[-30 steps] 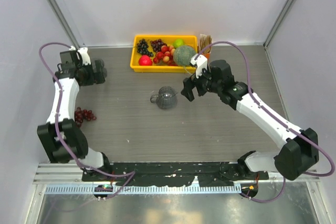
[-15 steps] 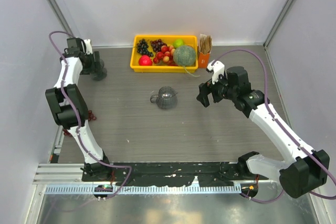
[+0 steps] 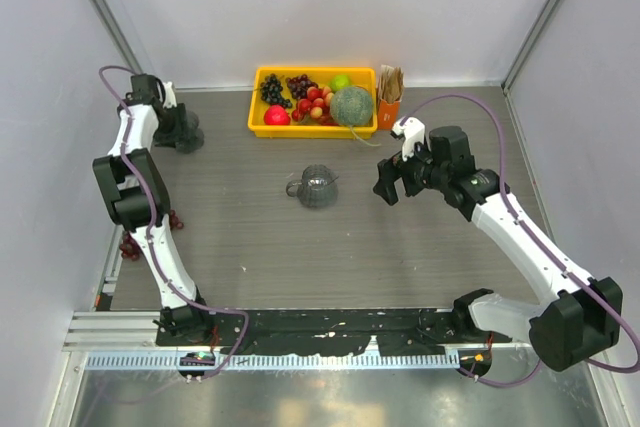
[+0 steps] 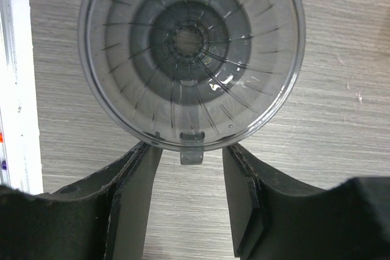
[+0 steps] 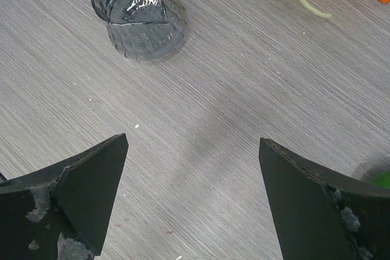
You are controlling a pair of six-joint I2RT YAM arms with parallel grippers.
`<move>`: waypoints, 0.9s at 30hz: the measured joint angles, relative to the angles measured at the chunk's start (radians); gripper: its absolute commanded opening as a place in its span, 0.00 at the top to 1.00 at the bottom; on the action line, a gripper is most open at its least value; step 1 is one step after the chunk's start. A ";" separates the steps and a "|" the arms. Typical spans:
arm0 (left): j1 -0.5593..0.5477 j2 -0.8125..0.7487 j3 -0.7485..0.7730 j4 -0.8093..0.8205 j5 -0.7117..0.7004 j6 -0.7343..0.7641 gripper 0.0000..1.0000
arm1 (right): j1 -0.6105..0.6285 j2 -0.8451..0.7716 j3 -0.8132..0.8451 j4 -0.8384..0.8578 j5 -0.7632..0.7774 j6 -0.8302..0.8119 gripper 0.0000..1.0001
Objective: Place the coffee filter in the dripper
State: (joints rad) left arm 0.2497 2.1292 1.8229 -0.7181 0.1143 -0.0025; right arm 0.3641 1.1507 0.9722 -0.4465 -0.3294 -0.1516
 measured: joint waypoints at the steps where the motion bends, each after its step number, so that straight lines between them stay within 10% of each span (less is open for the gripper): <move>1: 0.002 0.011 0.014 -0.006 0.000 -0.005 0.49 | 0.000 0.003 0.000 0.000 -0.002 0.000 0.04; 27: 0.005 0.025 0.032 -0.034 0.016 -0.013 1.00 | -0.010 0.036 0.000 0.000 -0.027 0.000 0.04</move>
State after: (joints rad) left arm 0.2543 2.1540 1.8549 -0.7521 0.1307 -0.0158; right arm 0.3542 1.1870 0.9726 -0.4465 -0.3569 -0.1520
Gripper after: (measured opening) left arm 0.201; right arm 0.957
